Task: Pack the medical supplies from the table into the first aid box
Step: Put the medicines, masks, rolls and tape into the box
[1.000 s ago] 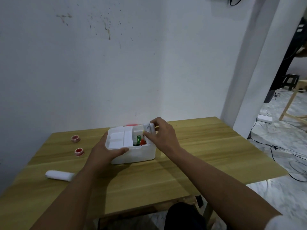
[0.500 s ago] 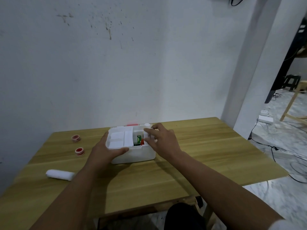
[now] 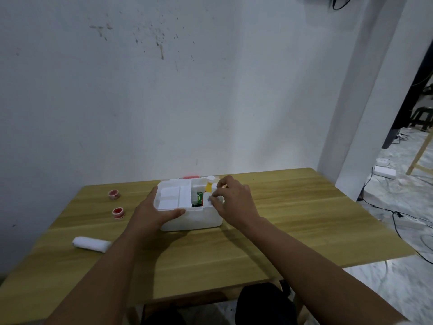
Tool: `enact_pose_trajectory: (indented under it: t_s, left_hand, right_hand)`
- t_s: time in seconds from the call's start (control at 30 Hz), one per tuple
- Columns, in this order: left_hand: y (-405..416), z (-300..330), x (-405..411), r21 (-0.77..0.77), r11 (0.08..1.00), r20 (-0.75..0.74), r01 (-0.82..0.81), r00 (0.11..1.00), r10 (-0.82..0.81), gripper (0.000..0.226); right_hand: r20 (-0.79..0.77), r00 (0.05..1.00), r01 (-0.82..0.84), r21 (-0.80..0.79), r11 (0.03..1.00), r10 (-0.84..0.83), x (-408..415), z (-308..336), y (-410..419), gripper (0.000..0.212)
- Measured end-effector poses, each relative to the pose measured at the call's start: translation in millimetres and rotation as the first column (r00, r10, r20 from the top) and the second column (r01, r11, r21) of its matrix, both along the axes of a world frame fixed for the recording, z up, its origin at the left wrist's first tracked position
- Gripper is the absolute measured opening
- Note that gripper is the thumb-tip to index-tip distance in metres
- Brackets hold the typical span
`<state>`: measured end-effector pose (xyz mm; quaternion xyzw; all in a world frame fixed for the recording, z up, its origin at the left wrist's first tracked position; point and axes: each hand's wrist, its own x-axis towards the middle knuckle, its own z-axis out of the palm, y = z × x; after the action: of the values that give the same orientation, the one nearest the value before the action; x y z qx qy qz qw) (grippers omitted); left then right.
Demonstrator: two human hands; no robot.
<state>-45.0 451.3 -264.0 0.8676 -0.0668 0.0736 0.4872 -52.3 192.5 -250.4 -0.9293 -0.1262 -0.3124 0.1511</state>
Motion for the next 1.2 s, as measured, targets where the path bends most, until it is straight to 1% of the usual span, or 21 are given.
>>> enact_pose_trajectory:
  t_s: [0.13,0.23,0.3,0.33,0.4,0.47,0.5,0.53,0.57,0.6,0.63,0.67,0.73,0.77,0.83,0.9,0.97,1.03,1.1,1.17,1.2]
  left_hand:
    - [-1,2,0,0.004,1.0,0.002,0.01,1.0,-0.01,0.096]
    - [-3,4,0,0.012,1.0,0.013,0.0,1.0,0.0,0.097]
    - [-4,3,0,0.014,1.0,0.021,-0.014,1.0,0.013,0.098]
    - [-4,2,-1,0.02,1.0,0.018,-0.023,1.0,0.022,0.098]
    - [-4,2,-1,0.017,1.0,0.016,-0.023,1.0,0.023,0.098]
    - [-2,3,-2,0.002,1.0,0.017,0.013,1.0,-0.013,0.099]
    - [0,3,-2,-0.001,1.0,0.006,0.027,1.0,-0.027,0.098]
    - [5,3,-2,0.034,0.999,-0.012,0.035,0.999,-0.035,0.098]
    - [11,2,-2,0.128,0.991,-0.03,0.024,0.999,-0.021,0.1]
    - [19,-2,-1,0.289,0.957,-0.001,-0.012,1.0,0.013,0.105]
    - [29,-7,1,0.458,0.887,0.04,-0.064,0.998,0.051,0.108]
    - [41,-9,4,0.504,0.852,0.09,-0.141,0.99,0.11,0.104]
    - [66,-9,14,0.405,0.862,0.116,-0.306,0.952,0.283,0.075]
    - [78,-8,19,0.395,0.84,0.123,-0.373,0.927,0.354,0.062]
    - [97,-10,28,0.506,0.767,0.098,-0.395,0.91,0.404,0.05]
    - [109,-14,37,0.559,0.734,0.082,-0.385,0.907,0.413,0.035]
    - [116,-17,49,0.576,0.72,0.071,-0.388,0.901,0.429,0.022]
    - [122,-17,63,0.569,0.718,0.08,-0.401,0.896,0.436,0.019]
    - [126,-14,79,0.573,0.725,0.079,-0.382,0.906,0.415,0.024]
    - [130,-12,94,0.58,0.728,0.072,-0.365,0.913,0.401,0.035]
    - [131,-11,101,0.59,0.72,0.077,-0.365,0.913,0.4,0.046]
  right_hand:
    - [-0.081,0.994,-0.062,0.118,0.991,0.072,3,6,-4,0.026]
    - [-0.093,0.983,-0.12,0.34,0.933,0.16,11,16,-13,0.03]
    - [-0.136,0.974,-0.104,0.449,0.888,0.182,16,24,-20,0.037]
    - [-0.183,0.964,-0.081,0.482,0.873,0.191,20,26,-24,0.045]
    - [-0.335,0.912,-0.033,0.516,0.856,0.237,27,29,-30,0.075]
    - [-0.527,0.798,0.004,0.49,0.872,0.293,32,30,-33,0.114]
    - [-0.6,0.741,0.009,0.455,0.89,0.3,35,30,-35,0.128]
    - [-0.654,0.695,0.006,0.419,0.908,0.298,37,30,-34,0.139]
    - [-0.683,0.666,-0.004,0.399,0.917,0.3,39,30,-33,0.145]
    - [-0.701,0.646,-0.006,0.391,0.92,0.302,41,28,-32,0.147]
    - [-0.704,0.638,-0.018,0.393,0.919,0.313,42,27,-30,0.144]
    - [-0.701,0.634,-0.032,0.397,0.917,0.325,45,26,-28,0.138]
    - [-0.695,0.621,-0.077,0.407,0.91,0.363,48,26,-27,0.123]
    - [-0.694,0.612,-0.091,0.415,0.905,0.38,49,27,-26,0.12]
    - [-0.691,0.607,-0.105,0.421,0.901,0.393,53,25,-26,0.132]
    - [-0.684,0.611,-0.104,0.428,0.898,0.397,57,21,-27,0.144]
    - [-0.69,0.598,-0.113,0.431,0.895,0.407,63,15,-30,0.144]
    - [-0.689,0.58,-0.14,0.442,0.886,0.435,68,12,-32,0.138]
    - [-0.694,0.561,-0.155,0.447,0.881,0.451,72,12,-33,0.13]
    - [-0.703,0.548,-0.157,0.445,0.882,0.452,76,10,-34,0.128]
    - [-0.707,0.545,-0.159,0.441,0.883,0.451,77,10,-34,0.131]
